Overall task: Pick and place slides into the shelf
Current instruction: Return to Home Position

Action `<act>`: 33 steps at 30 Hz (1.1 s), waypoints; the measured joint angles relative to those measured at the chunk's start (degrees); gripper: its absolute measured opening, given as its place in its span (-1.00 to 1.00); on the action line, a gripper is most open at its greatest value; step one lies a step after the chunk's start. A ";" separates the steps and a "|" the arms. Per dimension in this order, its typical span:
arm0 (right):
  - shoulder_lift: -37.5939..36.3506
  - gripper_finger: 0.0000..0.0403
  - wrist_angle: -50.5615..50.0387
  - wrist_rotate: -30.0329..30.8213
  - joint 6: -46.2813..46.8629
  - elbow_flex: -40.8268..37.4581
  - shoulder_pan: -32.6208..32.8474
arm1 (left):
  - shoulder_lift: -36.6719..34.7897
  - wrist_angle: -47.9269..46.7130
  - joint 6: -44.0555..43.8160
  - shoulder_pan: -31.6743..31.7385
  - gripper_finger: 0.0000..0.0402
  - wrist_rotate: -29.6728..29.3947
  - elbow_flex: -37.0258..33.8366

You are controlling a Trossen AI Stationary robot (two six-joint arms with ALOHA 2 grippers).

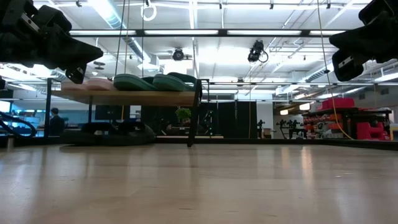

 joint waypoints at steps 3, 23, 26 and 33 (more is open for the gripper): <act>0.00 -0.98 0.00 0.00 0.00 0.00 0.00 | 0.00 0.00 -0.02 0.00 -0.80 0.00 0.00; 0.02 -0.98 0.00 0.00 0.00 -0.02 0.00 | 0.00 0.00 0.01 -0.01 -0.81 0.00 0.00; 0.02 -0.98 0.00 0.00 0.00 -0.02 0.00 | 0.00 0.00 0.00 0.00 -0.80 0.00 0.00; 0.02 -0.98 0.02 0.00 0.00 -0.02 -0.02 | 0.00 0.00 0.02 0.00 -0.83 0.00 0.00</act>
